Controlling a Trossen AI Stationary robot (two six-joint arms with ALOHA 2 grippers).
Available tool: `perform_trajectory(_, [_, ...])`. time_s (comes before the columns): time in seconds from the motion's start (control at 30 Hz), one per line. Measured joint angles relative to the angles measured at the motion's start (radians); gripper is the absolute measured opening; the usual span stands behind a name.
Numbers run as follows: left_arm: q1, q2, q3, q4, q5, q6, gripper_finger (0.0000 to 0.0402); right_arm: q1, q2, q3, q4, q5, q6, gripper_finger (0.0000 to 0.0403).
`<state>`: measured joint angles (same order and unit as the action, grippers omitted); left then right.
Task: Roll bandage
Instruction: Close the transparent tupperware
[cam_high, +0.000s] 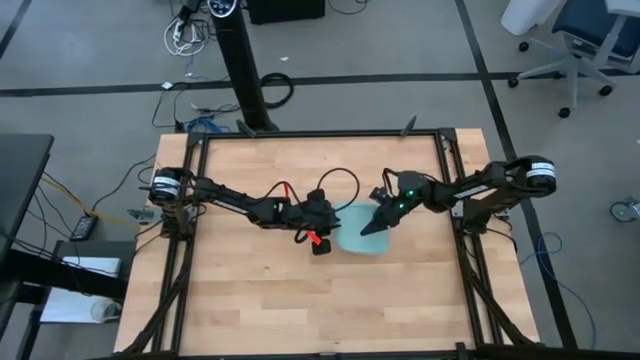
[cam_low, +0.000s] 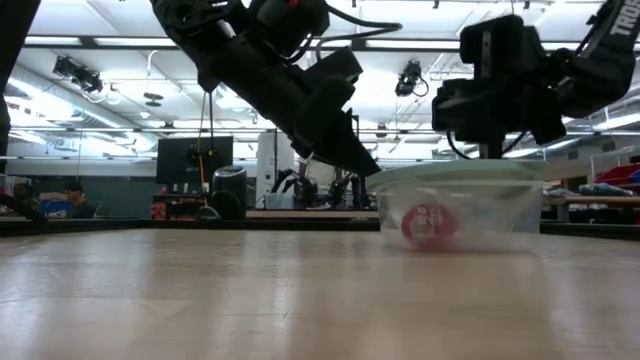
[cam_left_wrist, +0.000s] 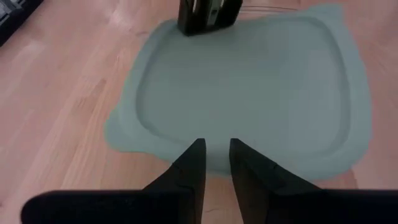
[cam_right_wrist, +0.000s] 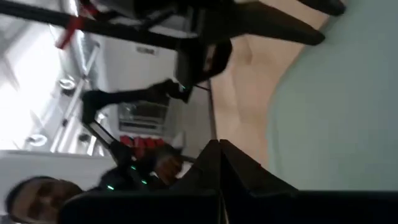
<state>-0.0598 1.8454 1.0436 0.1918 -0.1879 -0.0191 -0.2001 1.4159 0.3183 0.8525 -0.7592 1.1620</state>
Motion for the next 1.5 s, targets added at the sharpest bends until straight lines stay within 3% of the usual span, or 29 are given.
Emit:
perform_trajectory(0.1, [0.000, 0.000, -0.001, -0.006, 0.002, -0.003, 0.0076, 0.002, -0.024, 0.024, 0.061, 0.001, 0.050, 0.0000])
perform_trajectory(0.43, [0.000, 0.000, -0.001, -0.010, 0.003, -0.006, 0.0076, 0.023, -0.135, 0.074, 0.033, -0.020, 0.104, 0.0000])
perform_trajectory(0.7, [0.000, 0.000, -0.001, -0.005, 0.004, -0.010, 0.0076, 0.033, -0.229, 0.074, -0.162, -0.022, 0.060, 0.0000])
perform_trajectory(0.83, [0.000, 0.000, -0.001, -0.005, 0.004, -0.010, 0.0076, 0.034, -0.334, 0.075, -0.450, 0.007, -0.081, 0.0000])
perform_trajectory(1.03, [0.000, 0.000, -0.001, -0.003, 0.006, -0.011, 0.0076, 0.042, -0.524, 0.075, -0.835, 0.201, -0.292, 0.0000])
perform_trajectory(1.2, [0.000, 0.000, -0.001, -0.004, 0.006, -0.011, 0.0076, 0.108, -0.647, 0.075, -1.110, 0.468, -0.477, 0.0000])
perform_trajectory(1.37, [0.000, 0.000, -0.001, -0.005, 0.006, -0.011, 0.0076, 0.207, -0.705, 0.076, -1.249, 0.746, -0.591, 0.0000])
perform_trajectory(1.5, [0.000, 0.000, -0.001, -0.003, 0.006, -0.012, 0.0076, 0.255, -0.698, 0.076, -1.315, 0.866, -0.576, 0.0000])
